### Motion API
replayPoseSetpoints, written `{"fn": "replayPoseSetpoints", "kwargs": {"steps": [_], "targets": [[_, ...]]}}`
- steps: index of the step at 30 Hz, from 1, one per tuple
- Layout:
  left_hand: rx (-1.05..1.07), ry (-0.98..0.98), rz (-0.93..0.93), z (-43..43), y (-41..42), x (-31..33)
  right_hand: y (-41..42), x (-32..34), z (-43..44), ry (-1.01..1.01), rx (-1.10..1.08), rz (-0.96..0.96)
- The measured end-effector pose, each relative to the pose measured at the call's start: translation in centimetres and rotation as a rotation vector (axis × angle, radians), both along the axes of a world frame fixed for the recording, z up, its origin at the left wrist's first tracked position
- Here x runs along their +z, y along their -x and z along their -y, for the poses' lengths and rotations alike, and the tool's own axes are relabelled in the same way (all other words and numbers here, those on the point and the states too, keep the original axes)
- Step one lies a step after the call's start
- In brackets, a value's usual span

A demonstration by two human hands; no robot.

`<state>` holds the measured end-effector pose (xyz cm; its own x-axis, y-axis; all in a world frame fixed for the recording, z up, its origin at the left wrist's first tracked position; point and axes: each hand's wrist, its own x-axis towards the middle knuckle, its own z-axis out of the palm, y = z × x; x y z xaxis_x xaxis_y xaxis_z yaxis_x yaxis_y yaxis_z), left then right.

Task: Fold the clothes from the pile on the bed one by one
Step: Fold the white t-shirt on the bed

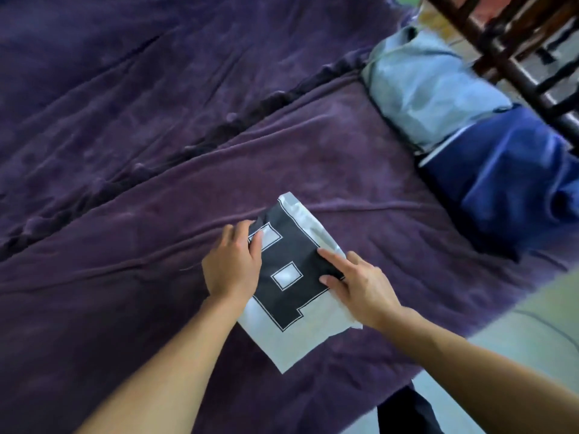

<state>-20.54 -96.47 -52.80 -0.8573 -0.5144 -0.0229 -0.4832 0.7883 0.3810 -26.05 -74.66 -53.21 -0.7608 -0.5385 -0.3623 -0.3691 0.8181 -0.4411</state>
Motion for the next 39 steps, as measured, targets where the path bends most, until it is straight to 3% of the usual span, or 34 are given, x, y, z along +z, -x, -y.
{"fn": "replayPoseSetpoints", "kwargs": {"steps": [5,17,21,24,28,34,39], "targets": [[0.003,-0.025,0.003,-9.8,8.6,0.5,8.4,0.5,-9.9,-0.001,-0.005,-0.048],[-0.081,-0.07,-0.089,-27.8,31.1,8.3,27.8,9.5,-28.8,0.058,-0.167,-0.244],[-0.205,-0.164,0.025,-32.0,35.6,5.9,30.7,8.3,-33.6,-0.139,-0.225,-0.225],[-0.271,-0.123,0.191,-33.4,36.3,2.5,30.7,6.4,-35.7,-0.325,-0.27,-0.264],[-0.299,0.088,0.052,-33.7,33.1,-0.4,28.7,4.8,-34.4,-0.072,-0.118,-0.592],[-0.347,0.087,0.187,-35.1,30.2,-4.6,27.5,-1.5,-35.8,-0.256,0.056,-0.382],[-0.318,0.149,0.229,-36.2,30.7,-6.7,28.5,-4.1,-36.9,-0.274,0.085,-0.345]]}}
